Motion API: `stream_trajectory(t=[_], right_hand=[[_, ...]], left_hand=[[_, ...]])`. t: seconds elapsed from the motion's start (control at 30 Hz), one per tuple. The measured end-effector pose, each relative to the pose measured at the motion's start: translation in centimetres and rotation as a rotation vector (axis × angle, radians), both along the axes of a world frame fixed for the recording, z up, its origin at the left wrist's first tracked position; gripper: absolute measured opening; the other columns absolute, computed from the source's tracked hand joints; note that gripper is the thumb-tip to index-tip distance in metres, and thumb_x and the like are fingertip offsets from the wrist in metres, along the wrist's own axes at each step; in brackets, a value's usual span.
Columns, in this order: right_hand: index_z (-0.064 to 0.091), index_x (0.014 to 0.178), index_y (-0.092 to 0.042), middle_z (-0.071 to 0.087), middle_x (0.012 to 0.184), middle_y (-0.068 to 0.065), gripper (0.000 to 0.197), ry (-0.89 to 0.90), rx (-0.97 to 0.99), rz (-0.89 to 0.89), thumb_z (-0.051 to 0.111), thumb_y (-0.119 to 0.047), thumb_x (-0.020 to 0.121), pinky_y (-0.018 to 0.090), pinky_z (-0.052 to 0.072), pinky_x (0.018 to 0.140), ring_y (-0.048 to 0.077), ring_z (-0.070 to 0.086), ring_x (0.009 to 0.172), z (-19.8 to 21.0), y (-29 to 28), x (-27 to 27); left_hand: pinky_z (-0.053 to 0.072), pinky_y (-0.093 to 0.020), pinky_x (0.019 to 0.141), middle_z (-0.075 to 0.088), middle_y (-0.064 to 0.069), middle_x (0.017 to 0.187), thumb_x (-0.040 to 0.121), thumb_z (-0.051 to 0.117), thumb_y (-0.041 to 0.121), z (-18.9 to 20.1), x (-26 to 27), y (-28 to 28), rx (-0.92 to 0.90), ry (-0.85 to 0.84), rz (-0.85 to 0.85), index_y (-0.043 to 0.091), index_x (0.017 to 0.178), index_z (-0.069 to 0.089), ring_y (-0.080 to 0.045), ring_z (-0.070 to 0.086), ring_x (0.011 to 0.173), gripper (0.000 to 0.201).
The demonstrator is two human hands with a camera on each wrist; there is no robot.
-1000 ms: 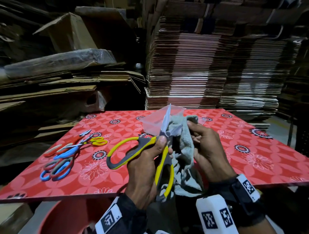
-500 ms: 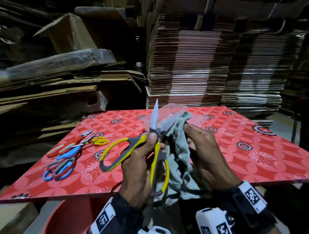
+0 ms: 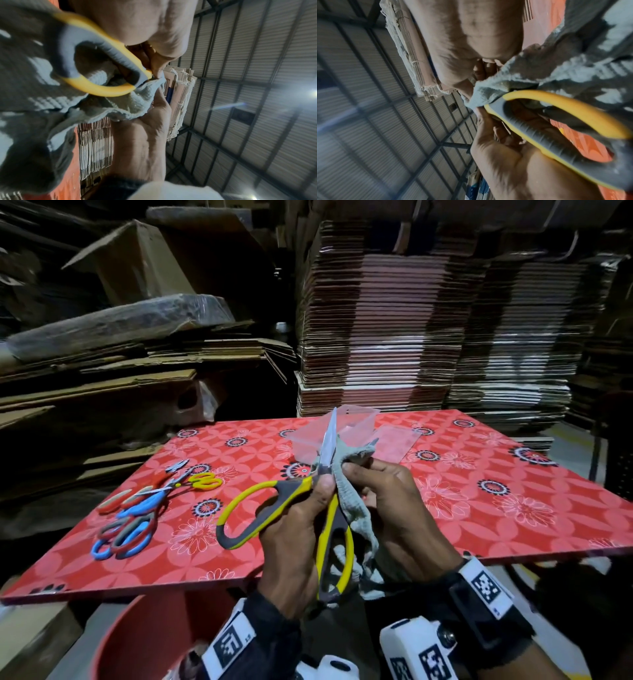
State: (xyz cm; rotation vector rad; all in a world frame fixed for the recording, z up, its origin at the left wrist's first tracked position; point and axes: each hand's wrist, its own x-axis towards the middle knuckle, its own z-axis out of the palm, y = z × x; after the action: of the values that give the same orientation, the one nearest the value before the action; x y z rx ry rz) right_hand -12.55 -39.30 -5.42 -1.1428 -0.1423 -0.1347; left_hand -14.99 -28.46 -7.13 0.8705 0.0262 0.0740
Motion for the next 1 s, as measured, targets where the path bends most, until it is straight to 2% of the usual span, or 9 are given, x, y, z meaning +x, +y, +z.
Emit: stream_trajectory(t=[0.1, 0.17, 0.27, 0.37, 0.47, 0.63, 0.8, 1.0], right_hand=[[0.081, 0.078, -0.002, 0.076, 0.085, 0.024, 0.023, 0.015, 0.000, -0.016, 0.064, -0.001, 0.094, 0.037, 0.060, 0.065, 0.033, 0.073, 0.070, 0.4, 0.1, -0.4], [0.079, 0.078, 0.003, 0.074, 0.077, 0.023, 0.023, 0.029, 0.041, -0.014, 0.063, 0.001, 0.094, 0.032, 0.057, 0.055, 0.030, 0.072, 0.060, 0.9, -0.2, -0.5], [0.074, 0.085, 0.009, 0.070, 0.070, 0.023, 0.017, 0.075, 0.052, -0.061, 0.064, -0.002, 0.094, 0.030, 0.054, 0.045, 0.029, 0.065, 0.048, 1.8, -0.6, -0.3], [0.074, 0.094, 0.011, 0.067, 0.079, 0.028, 0.021, 0.115, 0.059, -0.102, 0.068, -0.009, 0.093, 0.033, 0.055, 0.047, 0.030, 0.060, 0.047, 2.1, -0.7, 0.1], [0.074, 0.095, 0.011, 0.068, 0.080, 0.029, 0.022, 0.120, 0.087, -0.118, 0.067, -0.010, 0.094, 0.034, 0.055, 0.046, 0.030, 0.060, 0.048, 2.0, -0.8, 0.1], [0.077, 0.076, 0.004, 0.070, 0.070, 0.024, 0.026, 0.083, 0.129, -0.099, 0.065, -0.007, 0.096, 0.031, 0.054, 0.044, 0.028, 0.059, 0.045, 2.0, -0.6, -0.5], [0.077, 0.071, 0.002, 0.068, 0.070, 0.027, 0.030, 0.071, 0.136, -0.085, 0.065, -0.008, 0.096, 0.031, 0.051, 0.043, 0.027, 0.056, 0.043, 2.2, -0.5, -0.6], [0.070, 0.094, 0.011, 0.066, 0.074, 0.031, 0.022, 0.072, 0.146, -0.074, 0.063, -0.009, 0.097, 0.032, 0.050, 0.045, 0.028, 0.055, 0.045, 2.3, -0.9, -0.1]], left_hand=[[0.056, -0.063, 0.098, 0.077, -0.025, 0.104, 0.092, 0.075, 0.013, 0.4, -0.5, -0.3, -0.007, 0.022, 0.016, -0.002, 0.103, 0.079, -0.046, 0.074, 0.100, 0.019], [0.059, -0.058, 0.094, 0.078, -0.022, 0.100, 0.090, 0.076, 0.012, 0.6, -0.4, -0.4, 0.001, 0.019, 0.018, 0.000, 0.095, 0.082, -0.041, 0.077, 0.093, 0.014], [0.061, -0.051, 0.087, 0.079, -0.020, 0.092, 0.090, 0.077, 0.016, 0.8, 0.1, -0.5, 0.037, 0.008, 0.008, 0.005, 0.083, 0.084, -0.035, 0.077, 0.083, 0.015], [0.062, -0.048, 0.083, 0.076, -0.017, 0.082, 0.091, 0.077, 0.018, 0.8, 0.5, -0.7, 0.073, -0.004, 0.024, 0.010, 0.073, 0.084, -0.032, 0.074, 0.078, 0.021], [0.062, -0.047, 0.084, 0.074, -0.016, 0.077, 0.091, 0.076, 0.017, 0.7, 0.6, -0.9, 0.079, -0.006, 0.030, 0.011, 0.069, 0.083, -0.030, 0.071, 0.075, 0.024], [0.059, -0.052, 0.087, 0.073, -0.016, 0.078, 0.092, 0.076, 0.018, 0.5, 0.7, -0.8, 0.090, -0.010, 0.020, 0.010, 0.072, 0.083, -0.031, 0.069, 0.076, 0.022], [0.059, -0.045, 0.082, 0.074, -0.017, 0.081, 0.091, 0.077, 0.019, 0.7, 0.8, -0.5, 0.098, -0.021, 0.004, 0.009, 0.078, 0.084, -0.030, 0.071, 0.075, 0.018], [0.058, -0.042, 0.079, 0.074, -0.016, 0.079, 0.090, 0.078, 0.021, 1.1, 0.7, -0.5, 0.111, -0.029, -0.007, 0.010, 0.075, 0.083, -0.028, 0.070, 0.071, 0.019]])
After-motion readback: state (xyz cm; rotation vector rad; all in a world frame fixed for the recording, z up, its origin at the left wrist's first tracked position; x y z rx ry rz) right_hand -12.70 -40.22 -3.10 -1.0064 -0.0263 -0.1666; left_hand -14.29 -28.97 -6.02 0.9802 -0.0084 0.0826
